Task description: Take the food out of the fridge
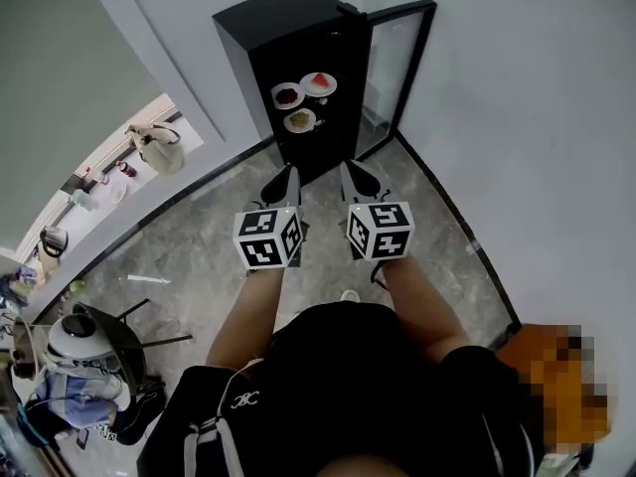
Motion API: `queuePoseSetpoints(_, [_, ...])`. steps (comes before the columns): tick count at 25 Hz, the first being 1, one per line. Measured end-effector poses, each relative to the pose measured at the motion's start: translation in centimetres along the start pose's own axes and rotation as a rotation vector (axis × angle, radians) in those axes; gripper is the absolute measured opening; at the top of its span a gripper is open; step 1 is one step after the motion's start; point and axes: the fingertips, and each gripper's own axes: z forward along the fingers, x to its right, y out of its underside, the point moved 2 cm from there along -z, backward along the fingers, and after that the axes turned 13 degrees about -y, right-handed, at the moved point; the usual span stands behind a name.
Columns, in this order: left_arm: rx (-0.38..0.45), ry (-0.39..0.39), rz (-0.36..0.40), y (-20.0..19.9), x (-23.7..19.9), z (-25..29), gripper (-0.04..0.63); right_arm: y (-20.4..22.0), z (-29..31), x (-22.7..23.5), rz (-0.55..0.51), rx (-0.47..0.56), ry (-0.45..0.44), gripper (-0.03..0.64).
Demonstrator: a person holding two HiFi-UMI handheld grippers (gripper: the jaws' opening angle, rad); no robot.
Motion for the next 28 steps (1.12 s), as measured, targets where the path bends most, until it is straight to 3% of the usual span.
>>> queuePoseSetpoints(14, [-0.067, -0.055, -0.024, 1.7, 3.8, 5.7, -0.003, 1.0, -1.2, 7.3, 0.059, -0.019, 0.005, -0.003])
queuePoseSetpoints(28, [-0.092, 0.0, -0.047, 1.2, 3.8, 17.2, -0.003, 0.6, 5.2, 14.6, 0.036, -0.043, 0.051, -0.003])
